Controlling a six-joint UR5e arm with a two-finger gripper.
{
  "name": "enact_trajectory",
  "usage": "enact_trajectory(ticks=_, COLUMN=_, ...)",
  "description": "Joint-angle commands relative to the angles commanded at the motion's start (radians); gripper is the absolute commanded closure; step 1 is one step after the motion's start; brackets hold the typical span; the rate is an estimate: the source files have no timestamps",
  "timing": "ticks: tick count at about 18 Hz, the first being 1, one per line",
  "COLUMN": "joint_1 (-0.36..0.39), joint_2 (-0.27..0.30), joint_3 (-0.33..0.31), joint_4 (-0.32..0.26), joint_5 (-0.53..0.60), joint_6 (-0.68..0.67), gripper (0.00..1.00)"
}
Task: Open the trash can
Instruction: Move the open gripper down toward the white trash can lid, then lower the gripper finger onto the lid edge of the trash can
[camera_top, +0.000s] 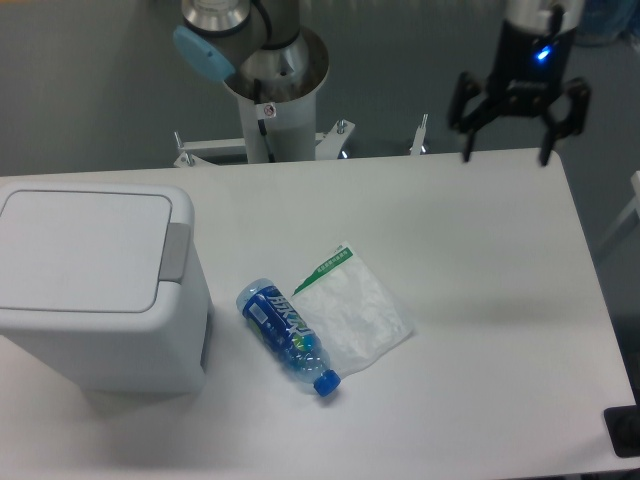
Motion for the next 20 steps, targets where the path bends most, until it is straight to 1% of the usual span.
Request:
enact_trajectory(ticks=2, joint_1=-0.035, joint_2=0.002, joint_3=0.000, joint_4=0.000, joint_5=-0.043, joint_6=-0.112, gripper=0.00)
enact_trajectory(ticks=4, joint_1=-0.072, joint_2=0.003, joint_3=0.000, joint_4=0.000, joint_5=-0.077, joint_6=-0.175, gripper=0.00)
enact_trajectory(ticks=10, joint_1=-0.192, joint_2=0.006, joint_3=-0.020, joint_4=0.005, joint_5=-0.080, joint_6=-0.243, gripper=0.00)
enact_trajectory(ticks=12, joint_1=-0.236, joint_2=0.002, joint_3=-0.031, joint_4=0.024, joint_5=-0.089, joint_6=-0.243, gripper=0.00)
enact_trajectory(ticks=14, joint_1=-0.276, joint_2=-0.009, joint_3=-0.044, joint_4=0.069, joint_5=-0.094, joint_6=-0.252, gripper=0.00)
enact_trajectory(ticks=16, joint_1=-0.311, joint_2=-0.017, joint_3=-0.048, joint_4=0.116, joint_5=-0.097, joint_6=-0.295, gripper=0.00)
enact_trajectory(ticks=20, joint_1=-0.359, joint_2=-0.044, joint_3=-0.046, joint_4=0.233, joint_5=-0.114, joint_6=-0.355, gripper=0.00)
